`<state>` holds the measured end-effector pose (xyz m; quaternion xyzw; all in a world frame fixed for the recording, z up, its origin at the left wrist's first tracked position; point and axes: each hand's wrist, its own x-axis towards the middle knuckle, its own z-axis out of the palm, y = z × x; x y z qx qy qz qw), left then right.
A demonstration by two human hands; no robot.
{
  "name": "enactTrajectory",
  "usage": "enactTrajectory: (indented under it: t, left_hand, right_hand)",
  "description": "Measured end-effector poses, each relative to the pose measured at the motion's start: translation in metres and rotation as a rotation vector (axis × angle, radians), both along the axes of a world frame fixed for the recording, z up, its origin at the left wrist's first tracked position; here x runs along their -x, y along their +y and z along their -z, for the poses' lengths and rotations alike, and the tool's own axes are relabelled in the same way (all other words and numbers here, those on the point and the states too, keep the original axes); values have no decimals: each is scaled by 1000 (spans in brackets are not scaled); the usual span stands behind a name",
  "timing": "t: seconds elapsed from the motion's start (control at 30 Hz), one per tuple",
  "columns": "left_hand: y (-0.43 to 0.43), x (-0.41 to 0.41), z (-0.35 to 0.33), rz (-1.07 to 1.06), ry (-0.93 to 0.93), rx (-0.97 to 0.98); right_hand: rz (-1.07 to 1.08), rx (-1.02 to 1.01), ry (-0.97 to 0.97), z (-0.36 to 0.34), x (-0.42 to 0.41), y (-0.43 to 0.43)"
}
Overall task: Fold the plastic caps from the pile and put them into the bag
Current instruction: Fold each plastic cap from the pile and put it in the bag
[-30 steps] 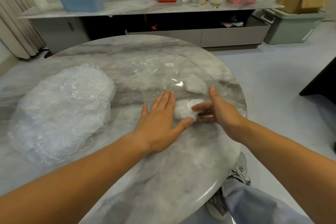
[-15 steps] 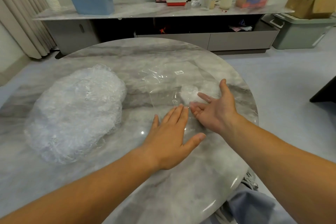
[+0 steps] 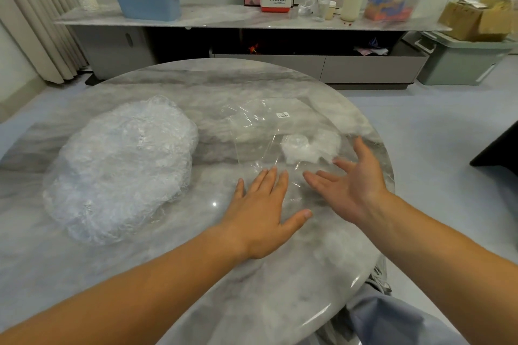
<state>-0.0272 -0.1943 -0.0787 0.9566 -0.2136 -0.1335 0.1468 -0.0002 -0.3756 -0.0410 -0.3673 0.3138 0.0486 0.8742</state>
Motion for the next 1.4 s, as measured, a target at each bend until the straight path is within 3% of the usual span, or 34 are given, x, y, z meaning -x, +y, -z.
enactTrajectory:
  t: [0.23, 0.5, 0.7, 0.9, 1.03, 1.3, 1.4]
  left_hand:
    - [26, 8, -17, -28, -47, 144]
    - [148, 58, -31, -188, -217, -119]
    - [196, 83, -27, -307, -122, -285]
    - [202, 92, -28, -269, -288, -171]
    - [188, 109, -30, -131, -397, -147]
    - [166, 130, -19, 187, -210, -66]
    - [162, 133, -18, 261, -139, -23]
  right_hand:
    - [-218, 348, 10, -21, 28, 3]
    - [-722, 731, -148, -32, 49, 79]
    - [-1023, 992, -299, -19, 60, 135]
    - [-1007, 1033, -394, -21, 65, 144]
    - [-929, 1097, -456, -27, 75, 132]
    - [-919, 1468, -629, -3, 96, 110]
    - [-800, 1693, -835, 3, 103, 107]
